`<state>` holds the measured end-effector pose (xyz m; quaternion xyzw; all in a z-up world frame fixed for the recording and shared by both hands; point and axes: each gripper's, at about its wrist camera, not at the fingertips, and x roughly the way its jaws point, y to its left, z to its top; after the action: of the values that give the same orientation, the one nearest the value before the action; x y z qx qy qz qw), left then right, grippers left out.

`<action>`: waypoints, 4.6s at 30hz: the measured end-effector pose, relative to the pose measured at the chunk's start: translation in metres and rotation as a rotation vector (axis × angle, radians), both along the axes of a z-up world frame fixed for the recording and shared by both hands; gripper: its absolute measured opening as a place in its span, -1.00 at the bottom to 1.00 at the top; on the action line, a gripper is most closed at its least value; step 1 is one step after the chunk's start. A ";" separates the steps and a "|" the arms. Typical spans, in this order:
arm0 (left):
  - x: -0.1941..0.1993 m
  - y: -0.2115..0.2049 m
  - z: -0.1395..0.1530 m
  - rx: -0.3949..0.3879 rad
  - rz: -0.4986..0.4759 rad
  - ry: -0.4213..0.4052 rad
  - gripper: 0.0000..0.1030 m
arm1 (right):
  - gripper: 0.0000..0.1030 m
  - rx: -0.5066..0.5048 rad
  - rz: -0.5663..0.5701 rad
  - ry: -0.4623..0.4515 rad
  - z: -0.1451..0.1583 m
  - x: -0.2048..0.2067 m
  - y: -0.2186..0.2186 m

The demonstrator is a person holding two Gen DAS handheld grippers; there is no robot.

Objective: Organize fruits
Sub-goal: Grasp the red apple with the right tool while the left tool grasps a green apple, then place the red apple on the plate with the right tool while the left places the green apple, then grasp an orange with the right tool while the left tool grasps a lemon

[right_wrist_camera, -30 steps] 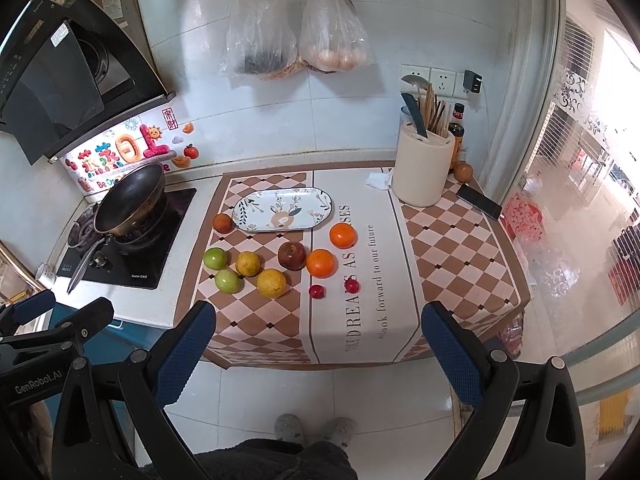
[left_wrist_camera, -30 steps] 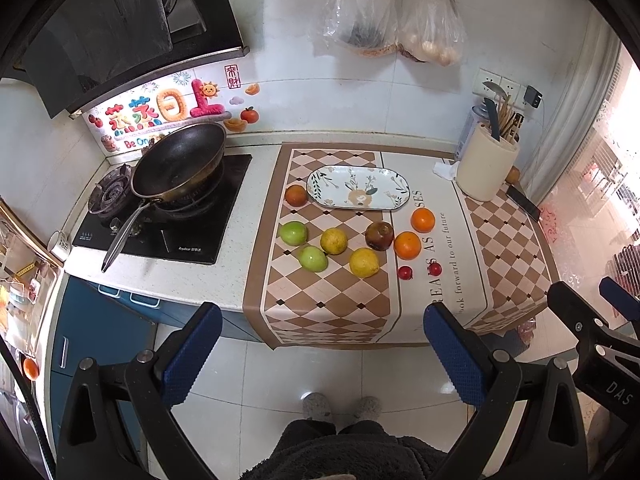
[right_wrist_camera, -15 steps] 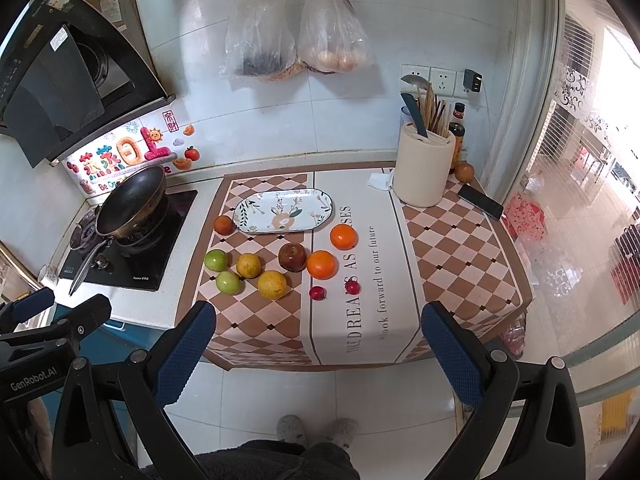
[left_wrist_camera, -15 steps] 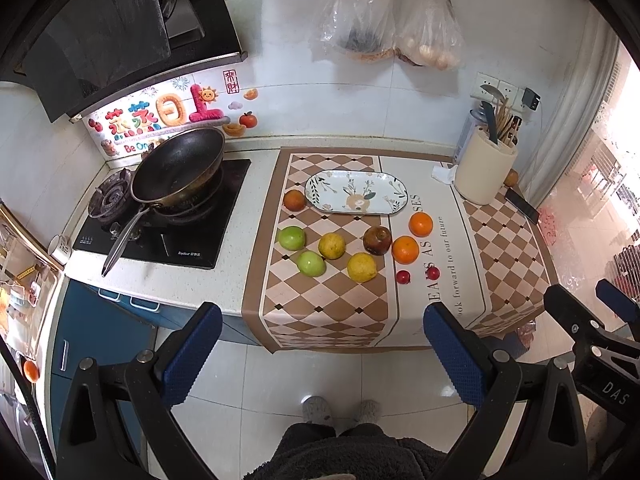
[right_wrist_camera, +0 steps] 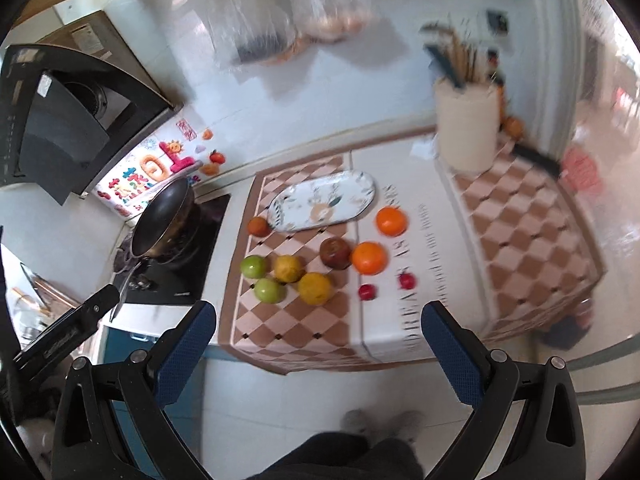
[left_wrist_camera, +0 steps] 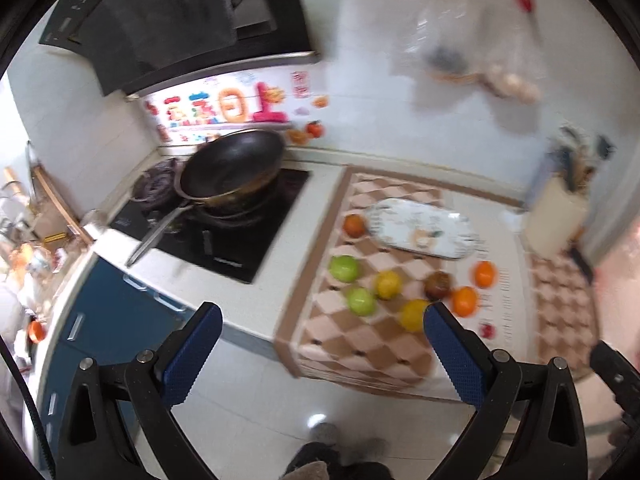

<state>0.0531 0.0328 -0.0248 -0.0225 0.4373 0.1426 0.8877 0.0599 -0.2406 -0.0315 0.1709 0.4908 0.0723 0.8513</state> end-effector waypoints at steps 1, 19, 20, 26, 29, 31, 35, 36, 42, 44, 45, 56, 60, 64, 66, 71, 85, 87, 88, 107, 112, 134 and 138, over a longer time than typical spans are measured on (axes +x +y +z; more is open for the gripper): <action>0.009 0.004 -0.008 0.011 0.007 0.015 1.00 | 1.00 0.008 0.006 0.009 -0.009 0.008 0.000; 0.235 0.069 -0.225 -0.207 -0.110 0.551 0.92 | 0.94 0.032 -0.011 0.364 -0.196 0.205 0.072; 0.242 0.069 -0.234 -0.227 -0.118 0.571 0.92 | 0.92 0.028 -0.013 0.382 -0.204 0.214 0.076; 0.271 0.055 -0.283 -0.284 -0.206 0.701 0.92 | 0.55 -0.053 0.007 0.496 -0.252 0.250 0.095; 0.276 0.046 -0.299 -0.289 -0.228 0.736 0.85 | 0.48 -0.122 0.043 0.542 -0.271 0.261 0.104; 0.277 0.041 -0.308 -0.300 -0.234 0.760 0.56 | 0.43 -0.145 0.064 0.569 -0.282 0.266 0.107; 0.277 0.036 -0.318 -0.270 -0.230 0.770 0.22 | 0.34 -0.204 0.100 0.618 -0.304 0.275 0.113; 0.277 0.035 -0.320 -0.254 -0.231 0.772 0.15 | 0.34 -0.229 0.103 0.622 -0.308 0.277 0.114; 0.277 0.027 -0.317 -0.248 -0.210 0.736 0.15 | 0.33 -0.275 0.181 0.619 -0.326 0.292 0.122; 0.283 0.031 -0.313 -0.250 -0.191 0.732 0.15 | 0.33 -0.279 0.207 0.627 -0.327 0.294 0.122; 0.283 0.031 -0.314 -0.250 -0.183 0.728 0.14 | 0.34 -0.273 0.212 0.633 -0.328 0.295 0.121; 0.287 0.044 -0.313 -0.258 -0.163 0.740 0.14 | 0.32 -0.195 0.228 0.677 -0.339 0.306 0.099; 0.281 0.035 -0.279 -0.315 -0.206 0.696 0.14 | 0.32 -0.141 0.239 0.649 -0.319 0.309 0.105; 0.299 0.015 -0.232 -0.391 -0.263 0.621 0.14 | 0.32 -0.108 0.248 0.550 -0.280 0.334 0.099; 0.322 0.001 -0.215 -0.419 -0.294 0.594 0.15 | 0.32 -0.124 0.245 0.498 -0.267 0.354 0.095; 0.395 -0.018 -0.231 -0.491 -0.283 0.621 0.15 | 0.32 -0.206 0.251 0.447 -0.272 0.415 0.088; 0.463 -0.035 -0.316 -0.536 -0.206 0.788 0.15 | 0.33 -0.220 0.328 0.492 -0.321 0.463 0.083; 0.463 -0.037 -0.321 -0.522 -0.199 0.800 0.15 | 0.34 -0.225 0.338 0.493 -0.324 0.464 0.087; 0.462 -0.037 -0.322 -0.528 -0.196 0.804 0.16 | 0.35 -0.224 0.341 0.500 -0.326 0.465 0.088; 0.437 -0.028 -0.267 -0.313 -0.158 0.641 0.70 | 0.76 -0.238 0.315 0.474 -0.298 0.452 0.075; 0.400 -0.027 -0.242 -0.236 -0.137 0.562 0.70 | 0.76 -0.263 0.273 0.442 -0.275 0.429 0.061; 0.252 -0.026 -0.109 -0.107 -0.272 0.298 0.70 | 0.76 -0.199 0.094 0.278 -0.133 0.268 0.059; 0.229 -0.023 -0.089 -0.097 -0.294 0.261 0.71 | 0.76 -0.188 0.073 0.225 -0.102 0.242 0.062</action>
<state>0.2817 0.0095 -0.1135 0.0174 0.5537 -0.0078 0.8325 0.3015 -0.1787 -0.1333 0.0796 0.5935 0.0374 0.8000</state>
